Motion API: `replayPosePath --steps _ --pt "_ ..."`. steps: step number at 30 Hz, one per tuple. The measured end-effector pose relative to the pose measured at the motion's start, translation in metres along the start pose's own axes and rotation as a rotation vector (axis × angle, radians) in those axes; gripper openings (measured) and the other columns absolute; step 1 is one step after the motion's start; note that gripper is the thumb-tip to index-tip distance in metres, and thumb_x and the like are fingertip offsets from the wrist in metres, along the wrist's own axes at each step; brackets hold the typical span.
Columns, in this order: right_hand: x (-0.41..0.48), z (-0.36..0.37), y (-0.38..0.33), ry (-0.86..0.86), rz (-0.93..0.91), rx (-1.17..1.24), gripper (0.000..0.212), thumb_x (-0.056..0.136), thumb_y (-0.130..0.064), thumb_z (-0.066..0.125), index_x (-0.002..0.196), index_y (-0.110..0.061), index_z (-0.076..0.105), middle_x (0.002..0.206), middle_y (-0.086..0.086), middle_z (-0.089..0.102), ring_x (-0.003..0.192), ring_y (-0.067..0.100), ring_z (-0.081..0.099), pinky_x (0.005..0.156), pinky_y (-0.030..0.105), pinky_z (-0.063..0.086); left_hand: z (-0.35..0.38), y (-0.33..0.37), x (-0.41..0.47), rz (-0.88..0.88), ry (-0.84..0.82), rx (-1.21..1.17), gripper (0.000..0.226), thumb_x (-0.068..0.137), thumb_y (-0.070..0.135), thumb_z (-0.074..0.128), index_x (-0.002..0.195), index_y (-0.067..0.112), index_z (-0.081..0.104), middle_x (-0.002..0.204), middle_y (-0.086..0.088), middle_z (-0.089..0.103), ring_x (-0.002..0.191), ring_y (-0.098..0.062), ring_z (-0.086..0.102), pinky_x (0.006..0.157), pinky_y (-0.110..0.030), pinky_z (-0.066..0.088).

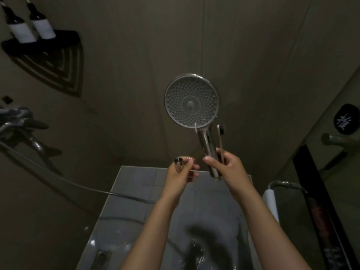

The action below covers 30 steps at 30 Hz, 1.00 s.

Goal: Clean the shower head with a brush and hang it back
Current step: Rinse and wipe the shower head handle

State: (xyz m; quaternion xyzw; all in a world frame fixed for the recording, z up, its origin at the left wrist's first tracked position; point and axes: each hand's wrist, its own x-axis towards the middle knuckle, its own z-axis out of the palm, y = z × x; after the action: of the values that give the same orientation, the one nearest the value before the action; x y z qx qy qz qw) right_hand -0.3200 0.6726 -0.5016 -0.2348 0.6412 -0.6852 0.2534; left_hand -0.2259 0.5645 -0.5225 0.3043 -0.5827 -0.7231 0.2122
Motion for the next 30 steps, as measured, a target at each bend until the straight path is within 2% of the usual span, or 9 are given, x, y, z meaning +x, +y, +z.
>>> replayPosePath --steps 4,6,9,11,14,18,22,28,30 --pt "-0.004 0.008 0.007 0.035 0.041 0.047 0.014 0.082 -0.012 0.07 0.091 -0.002 0.066 0.077 0.009 0.061 0.073 0.013 0.057 0.061 0.015 0.046 -0.01 -0.028 -0.014 0.005 -0.054 0.347 0.012 0.092 0.017 0.056 0.08 0.018 0.057 0.056 0.007 0.052 0.047 -0.001 0.046 0.05 -0.019 0.041" --pt "-0.008 0.012 0.011 0.04 0.061 0.067 0.016 0.08 -0.014 0.071 0.09 -0.002 0.067 0.08 0.012 0.061 0.076 0.015 0.057 0.066 0.019 0.047 -0.016 -0.038 -0.013 0.04 -0.051 0.495 0.015 0.088 0.018 0.061 0.073 0.022 0.058 0.059 0.01 0.054 0.054 0.0 0.047 0.057 -0.024 0.04" --pt "-0.016 0.014 0.016 0.037 0.098 0.086 0.01 0.079 -0.017 0.073 0.085 -0.01 0.068 0.094 0.022 0.07 0.085 0.017 0.063 0.08 0.032 0.05 -0.019 -0.044 -0.016 0.062 -0.061 0.597 0.012 0.084 0.02 0.062 0.073 0.015 0.058 0.071 -0.005 0.061 0.068 -0.011 0.052 0.067 -0.03 0.042" --pt "-0.021 0.015 0.018 0.049 0.102 0.103 0.006 0.08 -0.015 0.071 0.084 -0.012 0.068 0.103 0.026 0.068 0.088 0.015 0.064 0.082 0.031 0.05 -0.017 -0.046 -0.018 0.069 -0.076 0.615 0.013 0.08 0.024 0.061 0.07 0.016 0.057 0.069 -0.007 0.06 0.066 -0.012 0.052 0.065 -0.032 0.043" --pt "-0.028 0.019 0.018 0.054 0.113 0.173 0.007 0.082 -0.008 0.068 0.088 -0.007 0.066 0.105 0.031 0.064 0.09 0.017 0.063 0.071 0.025 0.055 -0.011 -0.047 -0.021 0.061 -0.129 0.697 0.024 0.084 0.02 0.061 0.062 0.023 0.051 0.057 0.005 0.05 0.055 -0.009 0.044 0.055 -0.026 0.032" --pt "-0.032 0.02 0.02 0.035 0.117 0.203 0.009 0.083 -0.008 0.067 0.09 -0.013 0.067 0.096 0.01 0.074 0.088 0.009 0.069 0.078 0.027 0.053 -0.006 -0.045 -0.025 0.065 -0.196 0.735 0.012 0.076 0.031 0.055 0.07 0.021 0.058 0.07 -0.011 0.063 0.067 -0.03 0.055 0.058 -0.027 0.034" --pt "-0.032 0.019 0.02 0.035 0.112 0.21 0.012 0.084 -0.01 0.066 0.095 -0.015 0.067 0.095 0.002 0.075 0.091 0.006 0.069 0.075 0.02 0.051 -0.008 -0.042 -0.028 0.015 -0.217 0.725 0.017 0.083 0.026 0.058 0.069 0.018 0.056 0.059 0.003 0.051 0.056 -0.013 0.044 0.056 -0.028 0.032" --pt "-0.036 0.022 0.018 0.045 0.091 0.179 0.013 0.087 -0.011 0.064 0.099 -0.007 0.065 0.094 0.0 0.074 0.069 -0.006 0.063 0.056 0.008 0.043 -0.009 -0.045 -0.033 -0.018 -0.314 0.755 0.016 0.085 0.023 0.062 0.074 0.011 0.06 0.068 -0.002 0.056 0.064 -0.012 0.048 0.061 -0.027 0.036" --pt "-0.038 0.022 0.021 0.046 0.103 0.169 0.018 0.086 -0.012 0.065 0.103 -0.005 0.064 0.092 -0.002 0.075 0.074 -0.006 0.064 0.059 0.009 0.044 -0.007 -0.047 -0.036 -0.026 -0.37 0.712 0.019 0.086 0.023 0.062 0.073 0.012 0.056 0.064 -0.002 0.049 0.06 -0.011 0.043 0.061 -0.028 0.034"
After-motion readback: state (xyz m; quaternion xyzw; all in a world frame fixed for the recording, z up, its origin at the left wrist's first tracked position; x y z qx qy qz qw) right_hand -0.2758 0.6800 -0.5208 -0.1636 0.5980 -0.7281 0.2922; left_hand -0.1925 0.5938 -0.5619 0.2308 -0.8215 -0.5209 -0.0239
